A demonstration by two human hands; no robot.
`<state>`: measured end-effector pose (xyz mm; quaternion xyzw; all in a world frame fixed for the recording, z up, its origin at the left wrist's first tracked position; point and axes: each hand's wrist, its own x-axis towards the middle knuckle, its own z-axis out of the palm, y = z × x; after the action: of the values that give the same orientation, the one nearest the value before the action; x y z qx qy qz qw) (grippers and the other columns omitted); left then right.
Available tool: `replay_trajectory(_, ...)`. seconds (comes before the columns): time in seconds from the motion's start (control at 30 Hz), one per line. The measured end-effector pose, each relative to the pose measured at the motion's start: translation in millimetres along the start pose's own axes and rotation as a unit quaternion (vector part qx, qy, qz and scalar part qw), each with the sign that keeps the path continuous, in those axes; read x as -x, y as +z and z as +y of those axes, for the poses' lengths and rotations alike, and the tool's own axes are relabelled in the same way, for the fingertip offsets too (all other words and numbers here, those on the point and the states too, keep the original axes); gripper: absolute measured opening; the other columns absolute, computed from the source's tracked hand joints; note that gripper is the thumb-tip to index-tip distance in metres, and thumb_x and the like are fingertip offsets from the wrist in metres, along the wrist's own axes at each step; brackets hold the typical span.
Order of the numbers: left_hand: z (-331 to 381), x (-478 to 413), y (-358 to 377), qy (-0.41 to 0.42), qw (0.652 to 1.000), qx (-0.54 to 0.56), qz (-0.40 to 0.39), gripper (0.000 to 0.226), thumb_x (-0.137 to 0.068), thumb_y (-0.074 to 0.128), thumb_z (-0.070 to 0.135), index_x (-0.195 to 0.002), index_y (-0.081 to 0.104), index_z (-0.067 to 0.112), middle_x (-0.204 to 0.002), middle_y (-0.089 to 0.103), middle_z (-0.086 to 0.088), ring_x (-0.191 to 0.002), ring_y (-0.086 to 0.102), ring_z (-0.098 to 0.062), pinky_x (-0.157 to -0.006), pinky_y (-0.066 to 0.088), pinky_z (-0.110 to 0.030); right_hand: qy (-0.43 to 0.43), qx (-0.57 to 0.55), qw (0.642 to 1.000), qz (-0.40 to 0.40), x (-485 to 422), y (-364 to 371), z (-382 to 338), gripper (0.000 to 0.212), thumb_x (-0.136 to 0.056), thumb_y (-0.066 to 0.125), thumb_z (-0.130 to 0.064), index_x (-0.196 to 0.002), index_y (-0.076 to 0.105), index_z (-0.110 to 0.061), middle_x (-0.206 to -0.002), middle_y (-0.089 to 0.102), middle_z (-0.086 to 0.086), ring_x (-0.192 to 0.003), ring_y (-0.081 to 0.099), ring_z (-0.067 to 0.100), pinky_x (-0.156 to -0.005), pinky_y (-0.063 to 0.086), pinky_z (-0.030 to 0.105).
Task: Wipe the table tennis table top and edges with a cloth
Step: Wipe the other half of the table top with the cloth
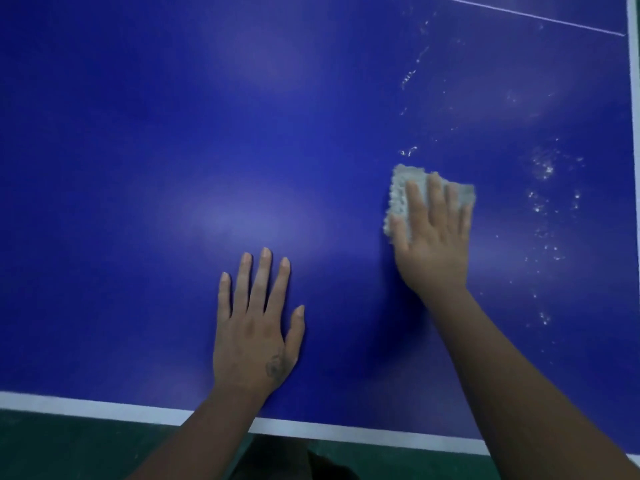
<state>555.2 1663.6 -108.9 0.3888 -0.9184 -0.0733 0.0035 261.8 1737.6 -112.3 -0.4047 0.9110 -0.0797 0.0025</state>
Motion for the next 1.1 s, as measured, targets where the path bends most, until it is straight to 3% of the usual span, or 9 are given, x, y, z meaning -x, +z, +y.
replay_trajectory(0.13, 1.2, -1.5, -1.5, -0.003, 1.000, 0.007, -0.003, 0.073, -0.108, 0.039, 0.050, -0.172, 0.024, 0.017, -0.181, 0.015, -0.009, -0.168, 0.012, -0.034, -0.131, 0.021, -0.064, 0.057, 0.027, 0.998, -0.007, 3.4, -2.8, -8.1, 0.061, -0.112, 0.027, -0.048, -0.169, 0.027, -0.026, -0.178, 0.016, 0.009, -0.164, 0.014, 0.036, -0.130, 0.012, 0.064)
replay_trajectory(0.3, 4.2, -12.6, -7.5, -0.005, 0.998, 0.061, 0.016, 0.069, -0.108, 0.044, 0.046, -0.169, 0.034, 0.014, -0.179, 0.022, -0.009, -0.167, 0.017, -0.033, -0.132, 0.019, -0.063, -0.095, -0.002, 0.995, 0.006, -30.2, 14.5, -77.5, 0.061, -0.111, 0.037, -0.046, -0.168, 0.032, -0.026, -0.177, 0.022, 0.009, -0.164, 0.016, 0.036, -0.130, 0.012, 0.064)
replay_trajectory(0.4, 7.7, -55.6, -13.9, -0.015, 0.992, 0.115, 0.059, 0.065, -0.111, 0.042, 0.043, -0.167, 0.039, 0.010, -0.177, 0.026, -0.011, -0.167, 0.017, -0.031, -0.134, 0.015, -0.059, -0.119, -0.029, 0.993, 0.003, -57.8, 18.9, -77.4, 0.062, -0.109, 0.035, -0.051, -0.167, 0.035, -0.030, -0.177, 0.023, 0.004, -0.165, 0.016, 0.030, -0.131, 0.011, 0.060)
replay_trajectory(0.63, 27.2, -211.8, -16.2, 0.004, 0.992, 0.090, 0.093, 0.065, -0.114, 0.036, 0.047, -0.168, 0.035, 0.010, -0.177, 0.029, -0.011, -0.167, 0.017, -0.029, -0.135, 0.011, -0.055, 0.050, 0.008, 0.999, -0.011, -74.8, -1.1, 23.6, 0.064, -0.109, 0.025, -0.057, -0.169, 0.026, -0.033, -0.179, 0.015, 0.003, -0.164, 0.012, 0.031, -0.133, 0.005, 0.057)
replay_trajectory(0.77, 26.6, -239.5, -6.0, 0.010, 0.997, 0.019, 0.076, 0.069, -0.114, 0.027, 0.055, -0.172, 0.026, 0.017, -0.180, 0.020, -0.009, -0.168, 0.012, -0.030, -0.135, 0.010, -0.056, 0.083, 0.025, 0.996, -0.021, -52.9, -7.3, 31.5, 0.064, -0.110, 0.023, -0.053, -0.169, 0.023, -0.029, -0.179, 0.013, 0.007, -0.164, 0.011, 0.034, -0.132, 0.006, 0.060)
replay_trajectory(1.0, 29.1, -239.2, -6.2, -0.001, 0.997, 0.002, 0.078, 0.069, -0.113, 0.026, 0.055, -0.173, 0.023, 0.019, -0.181, 0.016, -0.007, -0.168, 0.009, -0.029, -0.134, 0.011, -0.056, -0.036, 0.012, 0.999, 0.015, -89.3, 12.0, -46.2, 0.062, -0.111, 0.034, -0.049, -0.169, 0.028, -0.028, -0.177, 0.021, 0.008, -0.164, 0.017, 0.035, -0.130, 0.012, 0.062)
replay_trajectory(1.1, 29.6, -239.4, -4.2, -0.001, 0.997, -0.003, 0.079, 0.069, -0.113, 0.028, 0.055, -0.173, 0.023, 0.020, -0.181, 0.017, -0.006, -0.168, 0.009, -0.028, -0.134, 0.011, -0.055, -0.065, -0.007, 0.998, 0.026, -118.1, 19.0, -38.6, 0.062, -0.110, 0.036, -0.053, -0.168, 0.031, -0.031, -0.177, 0.023, 0.003, -0.165, 0.016, 0.031, -0.131, 0.011, 0.059)
